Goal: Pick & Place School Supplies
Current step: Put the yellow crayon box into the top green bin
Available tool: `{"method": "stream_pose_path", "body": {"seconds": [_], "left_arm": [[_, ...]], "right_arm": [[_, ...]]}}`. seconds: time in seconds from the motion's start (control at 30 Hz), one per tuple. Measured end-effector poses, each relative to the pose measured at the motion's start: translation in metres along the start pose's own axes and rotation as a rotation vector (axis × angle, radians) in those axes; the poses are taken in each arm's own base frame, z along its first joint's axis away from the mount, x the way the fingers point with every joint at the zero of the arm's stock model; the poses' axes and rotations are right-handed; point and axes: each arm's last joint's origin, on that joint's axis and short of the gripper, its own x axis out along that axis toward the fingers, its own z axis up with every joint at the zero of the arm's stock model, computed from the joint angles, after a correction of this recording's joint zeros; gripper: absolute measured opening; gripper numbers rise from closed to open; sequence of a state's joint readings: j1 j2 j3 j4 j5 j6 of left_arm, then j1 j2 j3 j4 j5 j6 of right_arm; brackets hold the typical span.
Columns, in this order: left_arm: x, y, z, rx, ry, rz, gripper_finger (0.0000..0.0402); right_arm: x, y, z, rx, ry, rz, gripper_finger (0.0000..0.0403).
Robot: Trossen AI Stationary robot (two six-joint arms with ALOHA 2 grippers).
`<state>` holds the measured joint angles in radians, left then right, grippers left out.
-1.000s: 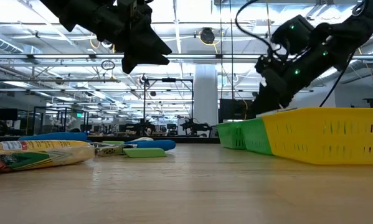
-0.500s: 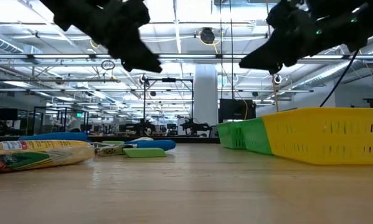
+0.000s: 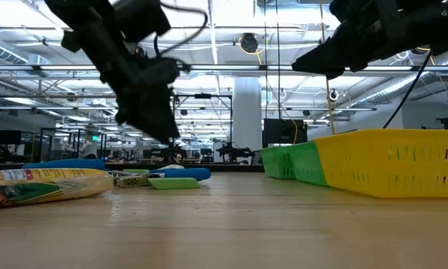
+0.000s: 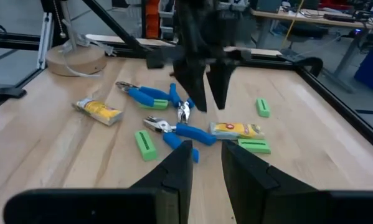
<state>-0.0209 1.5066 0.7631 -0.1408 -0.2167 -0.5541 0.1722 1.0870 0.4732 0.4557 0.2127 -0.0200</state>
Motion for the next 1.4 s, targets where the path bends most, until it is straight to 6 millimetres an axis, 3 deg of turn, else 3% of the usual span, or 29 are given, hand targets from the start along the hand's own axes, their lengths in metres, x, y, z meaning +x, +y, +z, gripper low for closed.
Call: {"method": "stream_pose_path", "body": {"seconds": [0.23, 0.4, 1.07, 1.4], "left_arm": [[0.026, 0.015, -0.003, -0.186, 0.034, 0.088, 0.0297], [0.038, 0.018, -0.007, -0.282, 0.038, 0.130, 0.0329], [0.027, 0.040, -0.032, -0.134, 0.211, 0.473, 0.0332], [0.031, 0.027, -0.024, -0.104, 0.258, 0.256, 0.0290]], "right_arm": [[0.000, 0.000, 0.001, -0.001, -0.011, 0.000, 0.0075], [0.000, 0.000, 0.001, -0.001, -0.011, 0.000, 0.0075], [0.000, 0.000, 0.001, 0.007, -0.011, -0.001, 0.0075], [0.000, -0.001, 0.001, 0.006, -0.011, -0.005, 0.0075]]}}
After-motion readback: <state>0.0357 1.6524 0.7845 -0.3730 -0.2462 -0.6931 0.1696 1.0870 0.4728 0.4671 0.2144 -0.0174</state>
